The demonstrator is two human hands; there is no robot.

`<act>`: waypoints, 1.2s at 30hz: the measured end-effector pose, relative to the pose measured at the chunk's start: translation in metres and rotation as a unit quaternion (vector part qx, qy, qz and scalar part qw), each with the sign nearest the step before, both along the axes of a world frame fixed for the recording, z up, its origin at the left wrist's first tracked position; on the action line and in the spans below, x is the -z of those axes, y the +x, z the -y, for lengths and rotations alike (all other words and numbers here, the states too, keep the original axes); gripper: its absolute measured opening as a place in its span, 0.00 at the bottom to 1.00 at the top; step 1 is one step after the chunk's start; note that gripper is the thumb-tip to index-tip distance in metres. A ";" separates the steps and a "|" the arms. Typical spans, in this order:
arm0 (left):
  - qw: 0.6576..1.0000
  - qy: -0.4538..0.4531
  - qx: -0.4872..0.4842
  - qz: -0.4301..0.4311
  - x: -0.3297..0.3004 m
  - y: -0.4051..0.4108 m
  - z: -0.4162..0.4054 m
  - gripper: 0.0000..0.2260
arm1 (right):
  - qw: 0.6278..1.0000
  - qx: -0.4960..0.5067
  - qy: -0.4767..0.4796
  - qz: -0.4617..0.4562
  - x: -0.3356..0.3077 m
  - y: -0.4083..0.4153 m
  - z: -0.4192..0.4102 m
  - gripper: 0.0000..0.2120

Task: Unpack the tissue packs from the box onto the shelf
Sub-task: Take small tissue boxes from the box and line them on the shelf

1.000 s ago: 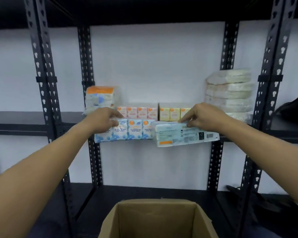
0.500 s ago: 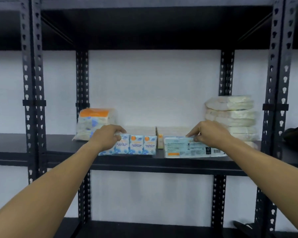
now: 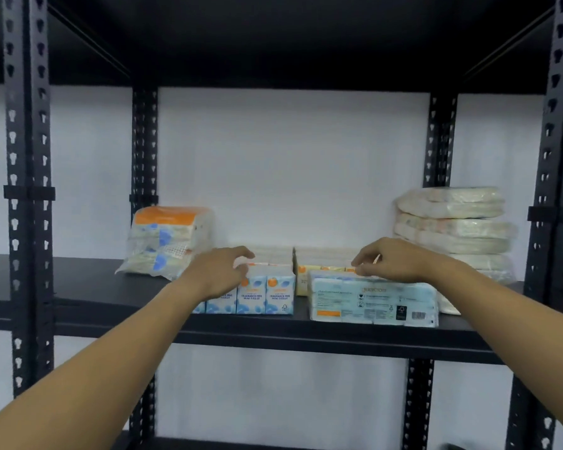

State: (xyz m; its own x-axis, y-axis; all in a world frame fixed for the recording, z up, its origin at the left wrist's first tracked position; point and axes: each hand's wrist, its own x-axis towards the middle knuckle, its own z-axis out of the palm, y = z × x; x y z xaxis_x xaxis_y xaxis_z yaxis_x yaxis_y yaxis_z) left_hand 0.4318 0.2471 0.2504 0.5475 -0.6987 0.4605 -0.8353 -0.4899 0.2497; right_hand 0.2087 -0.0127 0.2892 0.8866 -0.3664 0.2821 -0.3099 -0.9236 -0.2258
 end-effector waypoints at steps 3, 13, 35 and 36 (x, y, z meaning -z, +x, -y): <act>0.999 0.030 -0.018 0.007 0.013 -0.005 0.018 0.19 | 0.999 0.018 0.029 -0.042 0.003 0.012 0.005 0.18; 0.993 0.035 -0.065 0.088 0.025 -0.003 0.022 0.20 | 0.986 0.010 0.140 -0.090 0.003 0.028 0.020 0.15; 0.995 0.033 -0.058 0.078 0.025 -0.006 0.019 0.20 | 0.973 -0.016 -0.115 0.198 0.080 0.036 0.004 0.17; 0.995 0.032 -0.058 0.078 0.025 -0.006 0.019 0.20 | 0.972 -0.017 -0.120 0.202 0.082 0.036 0.004 0.17</act>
State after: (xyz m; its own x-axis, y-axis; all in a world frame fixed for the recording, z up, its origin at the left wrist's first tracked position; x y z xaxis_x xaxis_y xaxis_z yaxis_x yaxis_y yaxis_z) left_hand 0.4263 0.2279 0.2254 0.5512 -0.6661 0.5024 -0.7985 -0.5958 0.0860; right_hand 0.2452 -0.0171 0.2076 0.6958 -0.2203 0.6836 -0.2096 -0.9727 -0.1001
